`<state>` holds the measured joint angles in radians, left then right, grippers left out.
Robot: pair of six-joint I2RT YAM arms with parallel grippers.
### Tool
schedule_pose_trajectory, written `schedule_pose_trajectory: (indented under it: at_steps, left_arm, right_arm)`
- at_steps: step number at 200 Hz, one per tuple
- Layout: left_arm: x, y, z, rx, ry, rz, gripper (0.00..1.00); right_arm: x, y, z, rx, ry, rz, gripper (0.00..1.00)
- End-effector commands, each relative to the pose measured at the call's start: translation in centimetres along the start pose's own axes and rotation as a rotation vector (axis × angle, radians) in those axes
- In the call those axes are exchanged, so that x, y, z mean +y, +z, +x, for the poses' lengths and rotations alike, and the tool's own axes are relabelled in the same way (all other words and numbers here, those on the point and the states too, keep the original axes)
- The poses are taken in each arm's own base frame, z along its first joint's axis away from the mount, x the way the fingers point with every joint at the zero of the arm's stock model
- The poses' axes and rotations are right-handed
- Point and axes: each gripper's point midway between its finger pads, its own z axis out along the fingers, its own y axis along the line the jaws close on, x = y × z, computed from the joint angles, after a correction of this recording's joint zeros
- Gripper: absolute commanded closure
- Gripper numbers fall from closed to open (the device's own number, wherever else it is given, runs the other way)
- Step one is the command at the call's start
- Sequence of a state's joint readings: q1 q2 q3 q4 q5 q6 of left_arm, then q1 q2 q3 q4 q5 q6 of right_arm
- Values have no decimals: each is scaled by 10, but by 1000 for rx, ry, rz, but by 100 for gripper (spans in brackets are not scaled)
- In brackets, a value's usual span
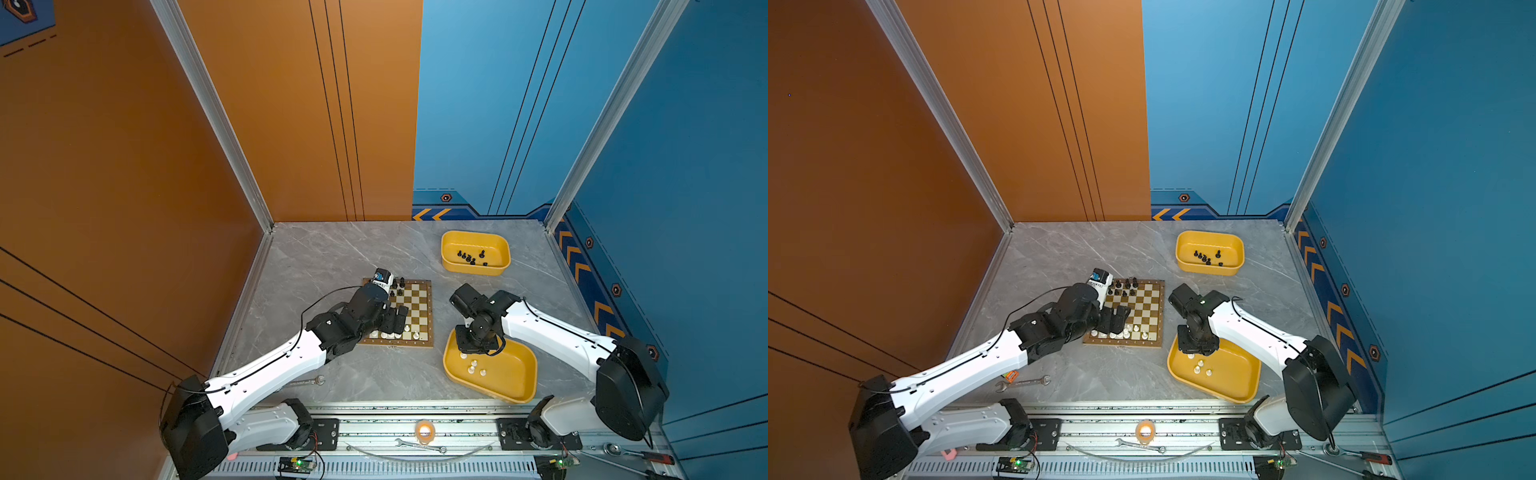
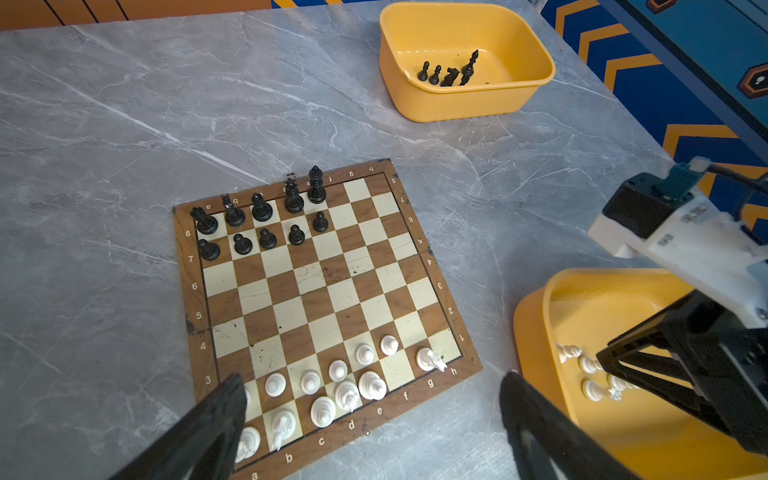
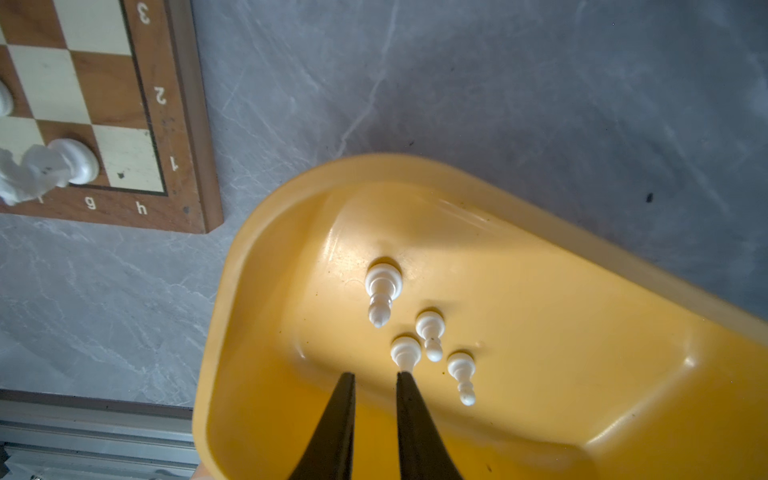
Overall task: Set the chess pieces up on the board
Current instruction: 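Lower the right gripper into the tub and grasp another white pawn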
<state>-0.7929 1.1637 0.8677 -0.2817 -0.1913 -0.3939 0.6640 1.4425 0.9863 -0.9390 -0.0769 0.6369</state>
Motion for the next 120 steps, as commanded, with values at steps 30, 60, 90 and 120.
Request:
schedule_pose_trajectory:
  at_steps: [30,60,90,120]
  left_arm:
    - [7,-4,3,7,-10,-18,4]
    - [9,-5,2,6,-12,-19,4]
    - [10,-5,-1,6,-10,-18,4]
    - [11,-6,-2,9,-8,-20,4]
  right_arm:
    - [-3,11,-3,8,8,35,78]
    - [-2,14,-4,17,4,33,77]
    - [-1,20,-5,24,2,36,77]
    - [-1,25,-6,29,0,43,78]
